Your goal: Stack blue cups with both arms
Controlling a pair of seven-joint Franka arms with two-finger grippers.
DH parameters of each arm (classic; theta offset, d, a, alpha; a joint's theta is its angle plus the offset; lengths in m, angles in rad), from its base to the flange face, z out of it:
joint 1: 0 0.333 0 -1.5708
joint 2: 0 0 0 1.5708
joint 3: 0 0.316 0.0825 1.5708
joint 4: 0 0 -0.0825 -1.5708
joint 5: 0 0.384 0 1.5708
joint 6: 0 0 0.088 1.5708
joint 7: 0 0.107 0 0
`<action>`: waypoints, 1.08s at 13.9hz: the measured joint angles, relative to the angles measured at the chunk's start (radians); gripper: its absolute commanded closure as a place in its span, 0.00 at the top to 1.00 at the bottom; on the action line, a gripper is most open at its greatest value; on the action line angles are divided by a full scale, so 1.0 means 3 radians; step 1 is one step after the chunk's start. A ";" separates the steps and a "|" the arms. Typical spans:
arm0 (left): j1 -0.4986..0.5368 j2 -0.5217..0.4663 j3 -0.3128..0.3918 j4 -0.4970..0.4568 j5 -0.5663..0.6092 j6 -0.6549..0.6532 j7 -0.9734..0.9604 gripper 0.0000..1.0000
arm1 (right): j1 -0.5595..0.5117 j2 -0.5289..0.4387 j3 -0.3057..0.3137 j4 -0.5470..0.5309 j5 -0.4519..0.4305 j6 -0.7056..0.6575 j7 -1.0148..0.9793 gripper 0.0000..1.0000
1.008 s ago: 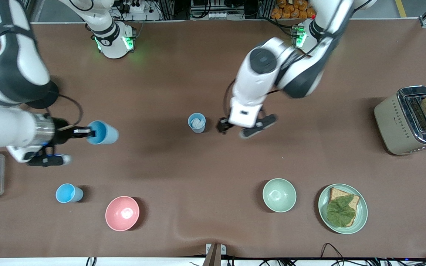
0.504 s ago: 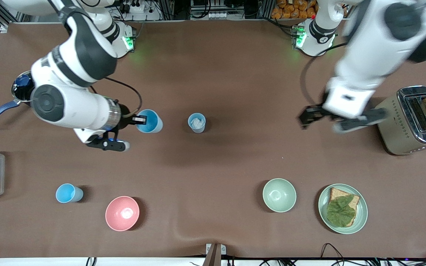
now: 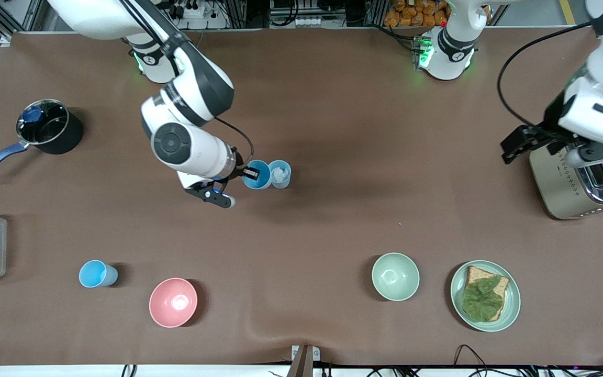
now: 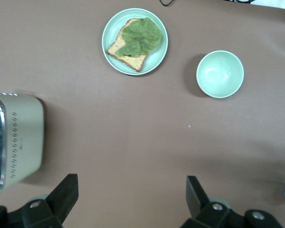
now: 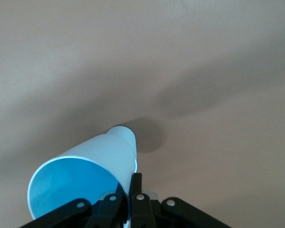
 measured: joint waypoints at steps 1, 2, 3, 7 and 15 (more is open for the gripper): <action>0.0003 -0.0011 0.0048 -0.0007 0.0000 -0.0012 0.0079 1.00 | 0.0023 0.0000 0.0001 -0.0042 0.0000 0.0027 0.0121 0.00; 0.0011 -0.0015 0.0072 -0.0012 0.0000 -0.0020 0.0115 1.00 | 0.0061 -0.0001 0.0001 -0.0063 0.0000 0.0028 0.0254 0.00; 0.0019 -0.0015 0.0077 -0.0018 0.0000 -0.0024 0.0116 1.00 | 0.0111 -0.0002 0.0003 -0.0079 0.0000 0.0031 0.0365 0.00; 0.0025 -0.0003 0.0077 -0.0080 0.0000 -0.0027 0.0116 1.00 | 0.0346 -0.0002 0.0002 -0.0192 0.0000 0.0225 0.0712 0.00; 0.0030 -0.0012 0.0073 -0.0098 0.0000 -0.0263 0.0111 1.00 | 0.0366 0.0045 -0.0040 -0.0267 -0.0049 0.0242 0.0788 0.46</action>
